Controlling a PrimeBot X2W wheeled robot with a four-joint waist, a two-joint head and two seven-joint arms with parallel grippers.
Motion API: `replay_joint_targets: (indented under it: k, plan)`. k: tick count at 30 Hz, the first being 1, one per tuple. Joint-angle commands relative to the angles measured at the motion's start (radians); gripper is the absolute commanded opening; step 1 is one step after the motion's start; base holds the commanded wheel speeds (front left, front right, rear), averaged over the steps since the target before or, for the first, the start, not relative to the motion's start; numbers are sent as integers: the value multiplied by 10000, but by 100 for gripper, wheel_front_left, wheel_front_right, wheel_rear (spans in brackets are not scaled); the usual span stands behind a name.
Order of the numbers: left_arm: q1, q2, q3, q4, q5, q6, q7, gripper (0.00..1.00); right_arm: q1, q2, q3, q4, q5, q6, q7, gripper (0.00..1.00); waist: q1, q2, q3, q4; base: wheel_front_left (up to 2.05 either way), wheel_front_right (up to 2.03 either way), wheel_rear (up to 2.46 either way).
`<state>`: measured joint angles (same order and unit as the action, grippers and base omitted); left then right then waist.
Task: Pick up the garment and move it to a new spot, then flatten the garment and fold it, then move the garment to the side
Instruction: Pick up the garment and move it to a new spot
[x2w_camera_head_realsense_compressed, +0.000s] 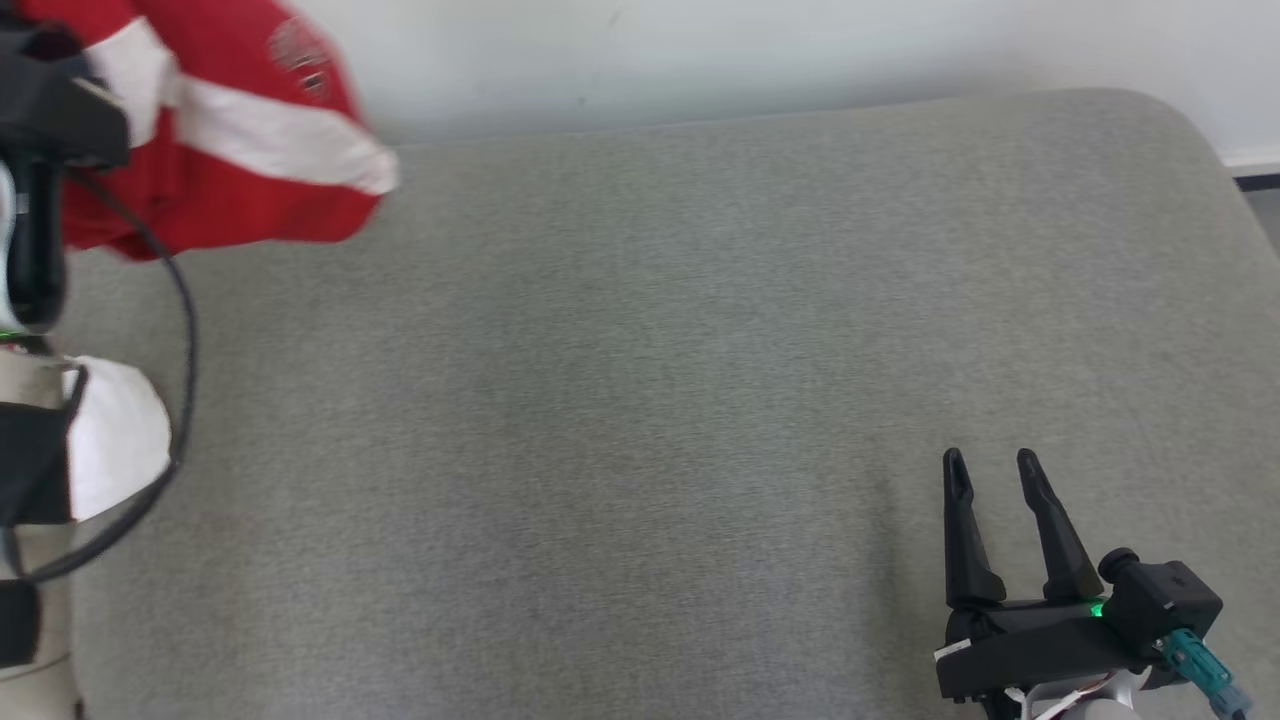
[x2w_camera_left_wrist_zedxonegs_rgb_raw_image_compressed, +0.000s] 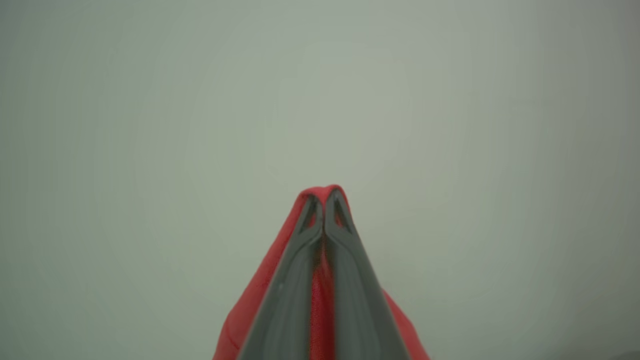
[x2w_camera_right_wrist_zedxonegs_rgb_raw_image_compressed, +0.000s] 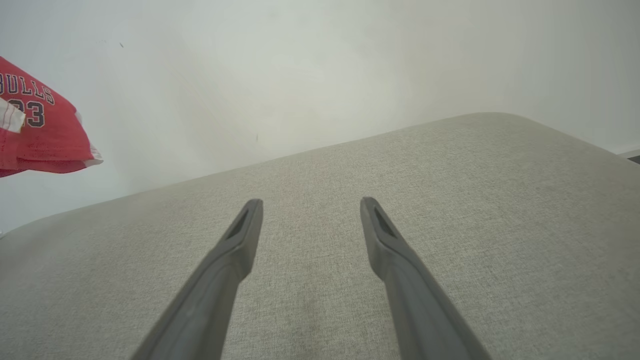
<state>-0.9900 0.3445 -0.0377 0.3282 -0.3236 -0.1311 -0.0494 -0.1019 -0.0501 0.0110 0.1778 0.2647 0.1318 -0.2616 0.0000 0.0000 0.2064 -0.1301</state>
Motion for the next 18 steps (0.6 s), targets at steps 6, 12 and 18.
replay_joint_targets:
  k: [6, 12, 18]
  plan:
    - [100, -781, -778, -1130, -237, 17, 577, 0, 62, 8, 144, 47, 214, -21, -46, 100, 0, 0, -94, -975, 0, 0, 0]
    - [707, -1485, -1714, -1497, -338, 16, 762, 0, 83, 8, 157, 79, 286, -21, -44, 100, 0, 0, -31, -1415, 0, 0, 0]
    - [1848, -2005, -2130, -1329, -686, 34, 539, 0, 113, 8, 164, 70, 306, -21, -46, 100, 0, 0, 17, -1525, 0, 0, 0]
